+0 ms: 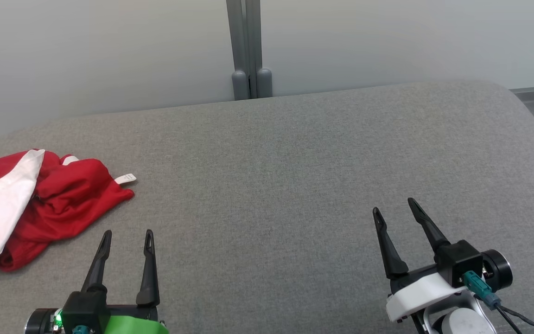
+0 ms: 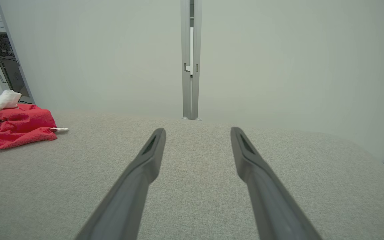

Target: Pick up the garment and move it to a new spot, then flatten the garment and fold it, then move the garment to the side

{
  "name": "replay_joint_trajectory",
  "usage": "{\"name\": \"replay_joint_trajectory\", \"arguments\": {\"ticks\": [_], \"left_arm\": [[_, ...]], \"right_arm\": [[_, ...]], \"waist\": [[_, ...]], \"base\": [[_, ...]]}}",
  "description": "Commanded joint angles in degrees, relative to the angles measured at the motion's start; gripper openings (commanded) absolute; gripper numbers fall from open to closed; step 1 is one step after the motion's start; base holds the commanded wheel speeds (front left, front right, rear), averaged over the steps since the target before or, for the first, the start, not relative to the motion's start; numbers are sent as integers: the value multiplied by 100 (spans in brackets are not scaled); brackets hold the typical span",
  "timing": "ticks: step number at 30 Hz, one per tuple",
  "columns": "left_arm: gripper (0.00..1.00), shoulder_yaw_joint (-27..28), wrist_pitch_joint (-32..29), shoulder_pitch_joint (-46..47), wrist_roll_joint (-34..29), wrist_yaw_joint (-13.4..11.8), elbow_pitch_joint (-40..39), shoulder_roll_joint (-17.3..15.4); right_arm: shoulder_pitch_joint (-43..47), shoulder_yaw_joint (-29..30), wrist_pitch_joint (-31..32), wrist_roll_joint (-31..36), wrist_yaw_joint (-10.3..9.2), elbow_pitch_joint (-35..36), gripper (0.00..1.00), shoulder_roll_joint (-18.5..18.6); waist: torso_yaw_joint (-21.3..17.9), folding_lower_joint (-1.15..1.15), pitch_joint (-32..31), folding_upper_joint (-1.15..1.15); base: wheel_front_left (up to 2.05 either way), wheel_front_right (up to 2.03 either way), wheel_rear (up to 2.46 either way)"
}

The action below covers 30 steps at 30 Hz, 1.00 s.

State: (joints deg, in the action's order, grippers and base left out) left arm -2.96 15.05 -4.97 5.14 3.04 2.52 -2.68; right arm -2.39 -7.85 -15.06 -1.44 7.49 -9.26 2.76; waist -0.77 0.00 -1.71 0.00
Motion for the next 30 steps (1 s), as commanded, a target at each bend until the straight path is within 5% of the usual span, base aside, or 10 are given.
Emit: {"name": "replay_joint_trajectory", "arguments": {"ticks": [1, 17, 30], "left_arm": [[100, 7, 19, -53, -24, 30, 21, -38], [100, -1, 19, 4, -32, 6, 54, -38], [100, 29, 12, 5, 74, -103, 22, -37]], "right_arm": [[35, -6, -19, 26, 0, -6, 100, 22], [34, -44, -18, -18, 0, 46, 100, 21], [154, -83, -18, -160, -1, 85, 100, 19]], "waist": [[-2, 0, 1, 0], [76, 0, 39, 0], [760, 0, 63, 0]], "base": [[0, 0, 0], [0, 0, 0], [0, 0, 0]]}}
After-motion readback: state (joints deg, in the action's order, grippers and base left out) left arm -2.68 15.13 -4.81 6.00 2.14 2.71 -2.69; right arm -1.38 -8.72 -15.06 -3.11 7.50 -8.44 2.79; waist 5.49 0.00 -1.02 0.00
